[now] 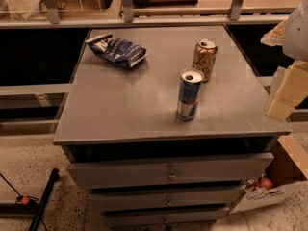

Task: Pick redbull can

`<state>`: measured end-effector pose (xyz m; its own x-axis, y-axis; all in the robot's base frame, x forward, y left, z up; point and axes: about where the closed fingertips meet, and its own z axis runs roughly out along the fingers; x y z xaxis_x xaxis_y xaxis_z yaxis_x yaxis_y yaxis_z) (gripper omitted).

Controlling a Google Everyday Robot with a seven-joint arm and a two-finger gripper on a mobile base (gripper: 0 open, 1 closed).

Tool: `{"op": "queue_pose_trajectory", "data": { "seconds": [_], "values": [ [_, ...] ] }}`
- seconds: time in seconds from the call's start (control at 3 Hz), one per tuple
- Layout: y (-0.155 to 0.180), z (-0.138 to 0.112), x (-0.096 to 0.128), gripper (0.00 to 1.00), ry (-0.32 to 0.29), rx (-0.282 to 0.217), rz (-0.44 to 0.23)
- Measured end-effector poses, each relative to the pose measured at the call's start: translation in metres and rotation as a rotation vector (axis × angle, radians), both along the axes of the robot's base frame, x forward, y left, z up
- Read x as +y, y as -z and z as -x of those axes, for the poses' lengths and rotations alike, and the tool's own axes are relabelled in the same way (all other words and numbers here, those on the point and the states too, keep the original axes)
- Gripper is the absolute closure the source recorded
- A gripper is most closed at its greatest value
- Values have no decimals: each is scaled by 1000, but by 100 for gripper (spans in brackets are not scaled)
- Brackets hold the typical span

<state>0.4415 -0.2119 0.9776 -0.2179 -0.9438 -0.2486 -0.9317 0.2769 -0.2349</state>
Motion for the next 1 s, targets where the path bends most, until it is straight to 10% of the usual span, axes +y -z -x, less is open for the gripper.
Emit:
{"op": "queue_pose_trajectory", "data": {
  "seconds": [1.0],
  "values": [
    [37,-40,65,0,-122,-7,-408]
  ]
}}
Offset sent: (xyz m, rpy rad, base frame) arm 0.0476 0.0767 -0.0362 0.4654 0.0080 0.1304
